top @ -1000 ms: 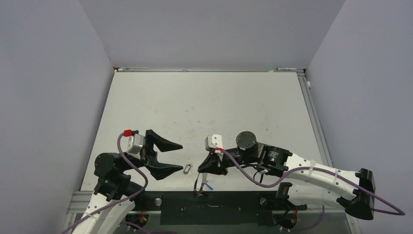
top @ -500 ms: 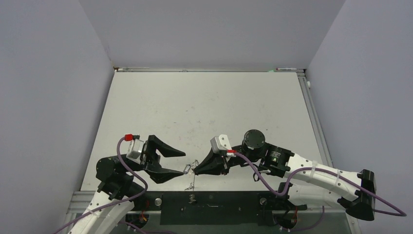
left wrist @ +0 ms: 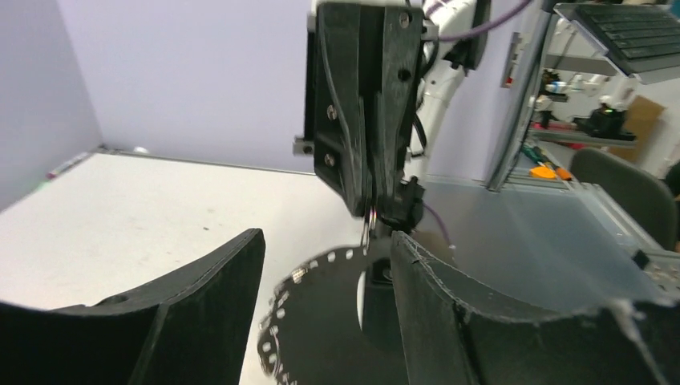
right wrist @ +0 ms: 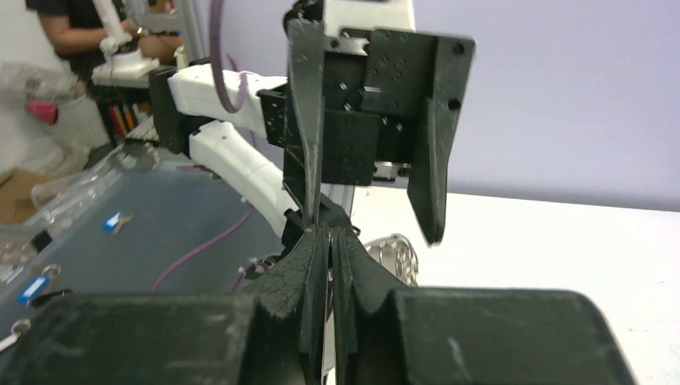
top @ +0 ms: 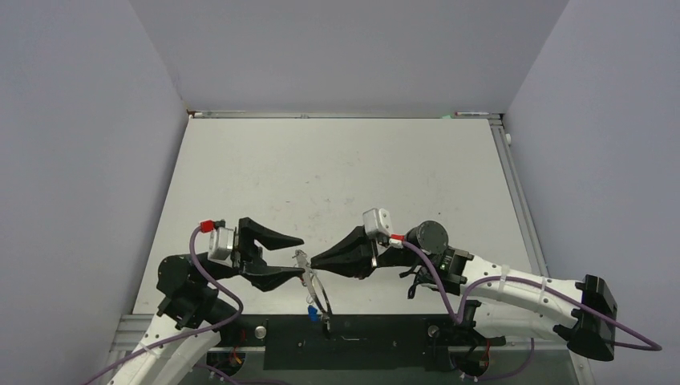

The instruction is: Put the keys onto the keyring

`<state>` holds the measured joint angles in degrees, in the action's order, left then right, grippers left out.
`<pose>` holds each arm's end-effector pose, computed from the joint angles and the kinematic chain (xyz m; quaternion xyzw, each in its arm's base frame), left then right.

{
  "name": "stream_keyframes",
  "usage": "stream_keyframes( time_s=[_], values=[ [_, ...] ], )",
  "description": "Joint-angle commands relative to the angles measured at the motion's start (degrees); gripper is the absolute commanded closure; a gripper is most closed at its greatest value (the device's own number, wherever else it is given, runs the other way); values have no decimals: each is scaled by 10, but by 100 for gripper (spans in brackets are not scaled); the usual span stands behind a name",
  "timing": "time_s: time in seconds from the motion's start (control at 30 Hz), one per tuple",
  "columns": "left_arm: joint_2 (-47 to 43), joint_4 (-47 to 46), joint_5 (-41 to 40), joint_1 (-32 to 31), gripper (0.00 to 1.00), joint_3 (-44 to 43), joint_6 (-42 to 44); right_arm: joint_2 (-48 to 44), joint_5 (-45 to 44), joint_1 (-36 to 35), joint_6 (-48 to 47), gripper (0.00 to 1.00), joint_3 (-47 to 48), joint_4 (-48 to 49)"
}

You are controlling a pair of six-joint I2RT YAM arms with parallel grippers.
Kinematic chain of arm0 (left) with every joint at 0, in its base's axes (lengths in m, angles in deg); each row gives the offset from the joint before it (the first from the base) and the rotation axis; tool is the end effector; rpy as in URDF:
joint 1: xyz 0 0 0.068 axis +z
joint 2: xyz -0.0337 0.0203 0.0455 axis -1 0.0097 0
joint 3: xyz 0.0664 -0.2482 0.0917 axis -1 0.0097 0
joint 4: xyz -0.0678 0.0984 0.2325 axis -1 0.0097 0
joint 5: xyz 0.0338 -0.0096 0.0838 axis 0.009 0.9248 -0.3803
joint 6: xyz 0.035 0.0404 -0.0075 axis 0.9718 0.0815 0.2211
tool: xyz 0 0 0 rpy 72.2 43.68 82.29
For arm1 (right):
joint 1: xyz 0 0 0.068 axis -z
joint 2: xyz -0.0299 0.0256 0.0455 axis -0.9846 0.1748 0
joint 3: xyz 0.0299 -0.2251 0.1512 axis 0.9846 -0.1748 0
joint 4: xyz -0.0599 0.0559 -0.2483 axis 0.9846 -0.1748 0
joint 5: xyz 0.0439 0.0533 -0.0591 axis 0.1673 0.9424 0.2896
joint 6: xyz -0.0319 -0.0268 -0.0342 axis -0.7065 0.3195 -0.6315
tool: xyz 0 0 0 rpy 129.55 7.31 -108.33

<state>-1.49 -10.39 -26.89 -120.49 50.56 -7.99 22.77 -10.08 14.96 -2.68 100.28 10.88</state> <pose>0.0674 -0.0721 0.3242 0.3629 0.4586 -0.5807 0.5664 0.0769 0.2171 0.3532 -0.4983 0.3862 0.6149 0.4738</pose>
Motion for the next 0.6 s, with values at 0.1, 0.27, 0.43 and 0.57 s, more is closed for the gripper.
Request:
stream_keyframes(
  time_s=[0.1, 0.27, 0.43, 0.57],
  values=[
    [49, 94, -53, -15, 45, -120, 137, -10, -88, 3, 75, 95, -62, 268],
    [47, -49, -17, -18, 47, -50, 78, -6, -86, 12, 108, 95, -91, 355],
    [48, -83, 3, -17, 56, -33, 47, 6, -75, 15, 124, 95, -105, 394],
    [54, -96, 13, -17, 64, -24, 27, 9, -76, 17, 124, 95, -115, 397]
  ],
)
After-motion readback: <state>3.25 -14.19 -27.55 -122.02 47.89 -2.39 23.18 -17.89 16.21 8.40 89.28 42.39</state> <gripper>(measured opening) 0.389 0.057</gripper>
